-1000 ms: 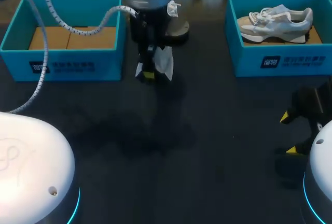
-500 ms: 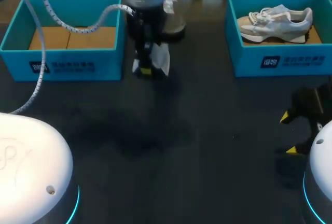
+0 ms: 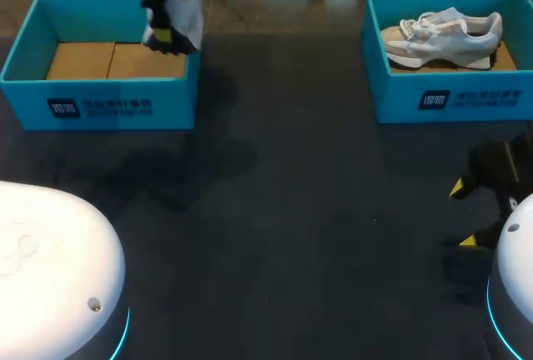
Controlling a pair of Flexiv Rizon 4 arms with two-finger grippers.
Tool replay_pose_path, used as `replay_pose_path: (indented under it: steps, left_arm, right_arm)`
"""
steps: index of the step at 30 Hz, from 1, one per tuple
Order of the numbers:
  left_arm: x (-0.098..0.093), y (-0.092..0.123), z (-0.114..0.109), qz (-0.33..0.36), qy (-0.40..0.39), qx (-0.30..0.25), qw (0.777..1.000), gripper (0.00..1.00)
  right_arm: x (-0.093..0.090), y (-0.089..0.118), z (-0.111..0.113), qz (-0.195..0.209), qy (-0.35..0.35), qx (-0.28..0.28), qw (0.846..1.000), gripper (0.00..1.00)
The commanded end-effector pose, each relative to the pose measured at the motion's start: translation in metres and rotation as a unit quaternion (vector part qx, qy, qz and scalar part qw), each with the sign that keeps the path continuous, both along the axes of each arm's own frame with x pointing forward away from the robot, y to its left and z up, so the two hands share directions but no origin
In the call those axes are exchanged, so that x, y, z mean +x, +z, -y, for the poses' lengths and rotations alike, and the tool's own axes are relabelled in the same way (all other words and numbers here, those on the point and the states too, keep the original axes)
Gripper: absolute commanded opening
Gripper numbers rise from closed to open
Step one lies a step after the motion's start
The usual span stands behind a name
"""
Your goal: Take the shoe out of the shoebox, open the shoe tongue, remove and reinsert the insole, then place the shoe into the shoebox
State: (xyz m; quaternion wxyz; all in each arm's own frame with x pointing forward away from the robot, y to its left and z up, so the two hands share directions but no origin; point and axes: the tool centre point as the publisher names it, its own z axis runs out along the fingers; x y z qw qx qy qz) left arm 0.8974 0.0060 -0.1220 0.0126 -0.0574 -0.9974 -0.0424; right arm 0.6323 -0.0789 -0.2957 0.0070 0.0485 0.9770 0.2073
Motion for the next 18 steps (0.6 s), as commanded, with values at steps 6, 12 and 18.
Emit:
replay_pose_path:
  steps: [6,12,18]
  left_arm:
    - [0.02,0.005,-0.009,-0.016,-0.001,0.0,1.0,0.0]
    - [0.02,0.005,-0.009,-0.016,-0.001,0.0,1.0,0.0]
    - [0.065,0.008,-0.03,0.017,0.015,0.003,1.0,0.0]
  right_arm:
    - [-0.001,0.0,0.0,0.001,0.0,-0.001,1.0,1.0]
    - [-0.001,0.0,0.0,0.001,0.0,-0.001,1.0,1.0]
    - [-0.001,0.0,0.0,0.001,0.0,-0.001,1.0,1.0]
